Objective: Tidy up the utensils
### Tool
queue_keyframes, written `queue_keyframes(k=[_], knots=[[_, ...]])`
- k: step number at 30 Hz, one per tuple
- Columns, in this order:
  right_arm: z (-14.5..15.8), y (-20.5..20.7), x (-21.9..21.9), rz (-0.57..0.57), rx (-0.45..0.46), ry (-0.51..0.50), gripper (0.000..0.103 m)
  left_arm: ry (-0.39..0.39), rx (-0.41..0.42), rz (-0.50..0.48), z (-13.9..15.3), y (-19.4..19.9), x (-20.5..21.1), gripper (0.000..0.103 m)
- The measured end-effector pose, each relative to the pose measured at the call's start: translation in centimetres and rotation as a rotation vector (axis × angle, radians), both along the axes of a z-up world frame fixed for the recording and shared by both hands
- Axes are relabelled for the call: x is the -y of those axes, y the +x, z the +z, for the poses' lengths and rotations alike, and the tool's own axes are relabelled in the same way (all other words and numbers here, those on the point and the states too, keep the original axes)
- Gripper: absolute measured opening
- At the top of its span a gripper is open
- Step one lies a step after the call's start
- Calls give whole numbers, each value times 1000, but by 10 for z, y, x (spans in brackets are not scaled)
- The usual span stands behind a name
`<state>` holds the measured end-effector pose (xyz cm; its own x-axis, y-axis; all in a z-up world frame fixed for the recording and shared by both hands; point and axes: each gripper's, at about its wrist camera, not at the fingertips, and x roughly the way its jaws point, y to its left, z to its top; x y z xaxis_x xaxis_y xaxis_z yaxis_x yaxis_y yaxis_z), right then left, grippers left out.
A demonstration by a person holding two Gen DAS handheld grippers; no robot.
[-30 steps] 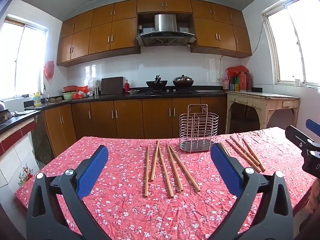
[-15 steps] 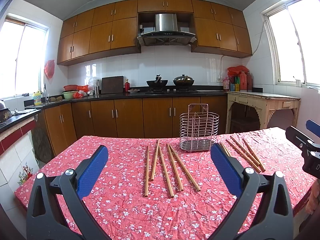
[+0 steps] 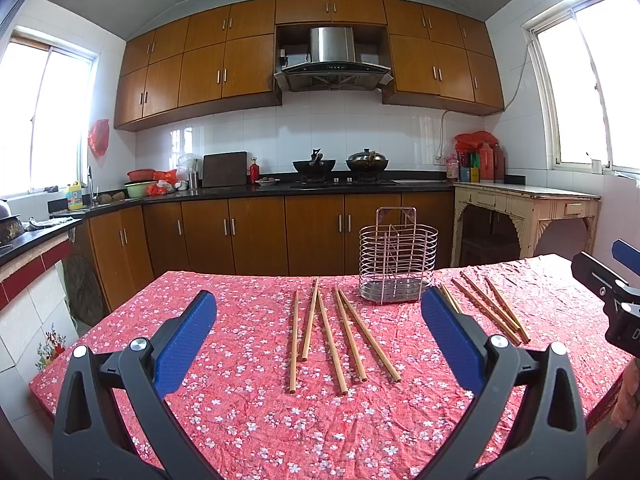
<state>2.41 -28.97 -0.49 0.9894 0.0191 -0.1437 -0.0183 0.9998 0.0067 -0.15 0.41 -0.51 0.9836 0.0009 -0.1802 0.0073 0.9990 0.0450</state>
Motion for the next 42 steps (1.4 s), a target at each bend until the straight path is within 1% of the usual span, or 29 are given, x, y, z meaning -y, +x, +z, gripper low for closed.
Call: queue_keyframes(k=[42], knots=[[1,1,0,-1,-4,6,99,-3,-5,2,2,4,1,101]])
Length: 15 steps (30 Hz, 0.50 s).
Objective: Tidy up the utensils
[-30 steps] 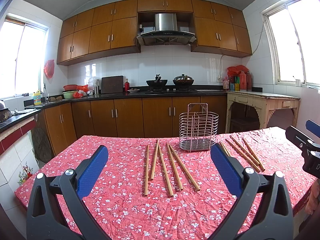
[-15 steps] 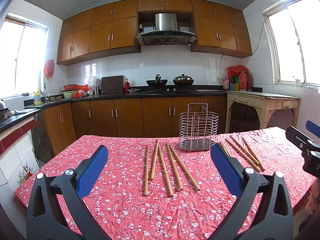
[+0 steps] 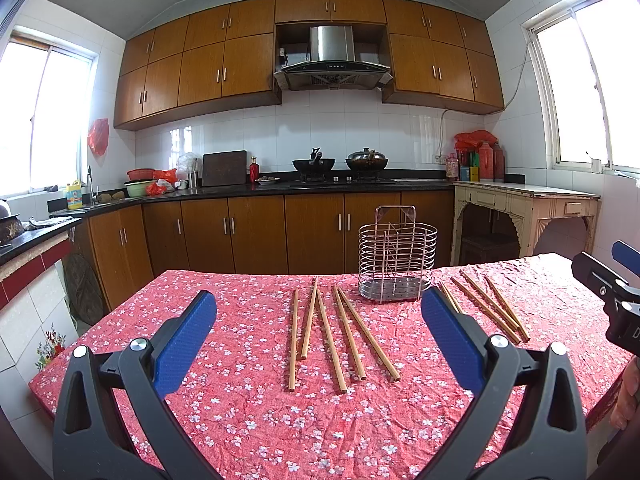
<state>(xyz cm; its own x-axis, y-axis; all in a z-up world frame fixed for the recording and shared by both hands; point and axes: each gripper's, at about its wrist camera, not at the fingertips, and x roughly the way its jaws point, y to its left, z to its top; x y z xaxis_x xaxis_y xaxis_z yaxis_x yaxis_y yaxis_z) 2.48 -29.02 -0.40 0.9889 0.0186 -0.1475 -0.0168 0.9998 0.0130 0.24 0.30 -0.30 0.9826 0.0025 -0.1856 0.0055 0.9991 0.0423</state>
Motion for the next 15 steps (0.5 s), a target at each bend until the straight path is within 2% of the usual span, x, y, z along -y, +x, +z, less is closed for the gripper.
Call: queue_keyframes(k=[8,15], knots=[[-1,1,1,0,-1,0,99,-1,-1,1,0,0,0,101],[-11,12,3,-2,-30,9,99,0,-26,15,-18,10,2,101]])
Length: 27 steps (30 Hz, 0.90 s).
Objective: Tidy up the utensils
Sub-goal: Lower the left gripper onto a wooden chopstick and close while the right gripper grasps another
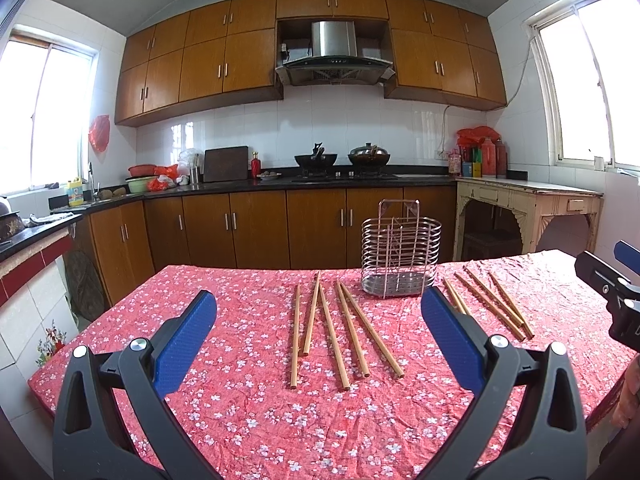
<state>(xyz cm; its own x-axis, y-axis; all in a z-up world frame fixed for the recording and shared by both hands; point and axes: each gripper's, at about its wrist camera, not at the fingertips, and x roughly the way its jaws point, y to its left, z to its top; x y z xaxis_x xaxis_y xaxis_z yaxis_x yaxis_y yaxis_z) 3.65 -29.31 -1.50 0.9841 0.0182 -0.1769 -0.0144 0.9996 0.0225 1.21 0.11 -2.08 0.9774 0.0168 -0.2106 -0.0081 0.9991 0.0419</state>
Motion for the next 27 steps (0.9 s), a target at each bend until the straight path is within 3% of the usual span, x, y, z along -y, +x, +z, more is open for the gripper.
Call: queue_keyframes(k=[8,12,15,19,23,24,27], knots=[[-31,53,49,-96,-232,122,99,-17,-163,54,-21,37,-26,101],[-52,90,77,-163,-374,117,76,-2,-260,85,-29,61,-43,101],[-68,116,92,-165,-481,134,58,19,-320,89,-38,76,-51,92],[-91,143,94,-153,-583,92,47,35,-387,66,-49,90,-53,80],[-108,159,86,-135,-657,48,37,48,-434,33,-61,99,-49,75],[-112,162,85,-140,-672,39,31,51,-443,29,-63,100,-48,74],[-116,167,86,-153,-670,35,26,53,-464,23,-68,107,-47,72]])
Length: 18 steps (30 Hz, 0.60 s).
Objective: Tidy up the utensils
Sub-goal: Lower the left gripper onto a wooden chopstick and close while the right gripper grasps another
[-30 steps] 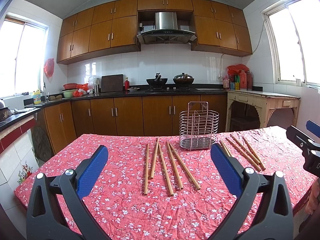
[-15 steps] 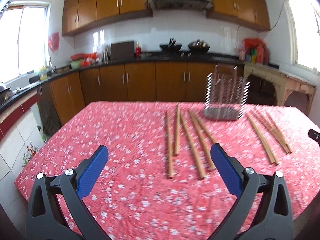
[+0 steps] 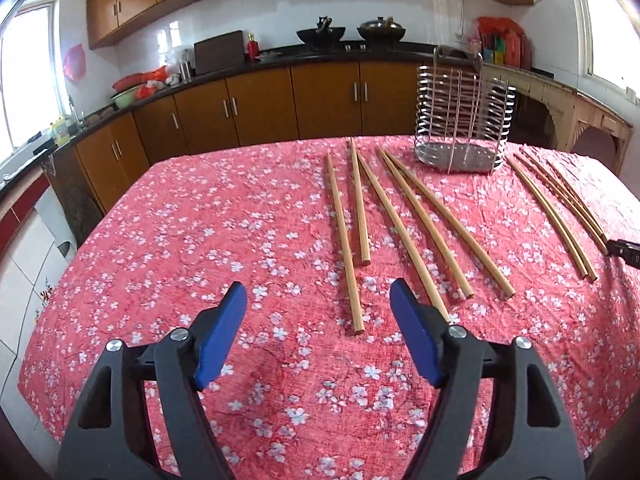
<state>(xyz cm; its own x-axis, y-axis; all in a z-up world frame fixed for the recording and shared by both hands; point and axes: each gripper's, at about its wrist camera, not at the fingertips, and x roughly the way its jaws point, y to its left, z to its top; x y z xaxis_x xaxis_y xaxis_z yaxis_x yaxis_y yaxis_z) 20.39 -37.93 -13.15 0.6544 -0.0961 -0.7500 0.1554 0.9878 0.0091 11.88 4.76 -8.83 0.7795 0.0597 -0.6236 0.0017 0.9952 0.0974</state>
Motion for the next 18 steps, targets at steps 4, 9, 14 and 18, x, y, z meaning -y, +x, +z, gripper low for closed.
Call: queue_keyframes(k=[4,9,14,18], knots=[[2,3,12,-31,-7,36,8,-11,-26,-4,-3,7,0,66],[0,5,23,-56,-7,60,8,-36,-84,-15,-9,21,2,52],[0,6,18,-50,-13,47,8,-53,-158,-22,-19,36,6,37],[-1,11,19,-49,-14,53,8,-66,-182,-8,-23,41,6,25]])
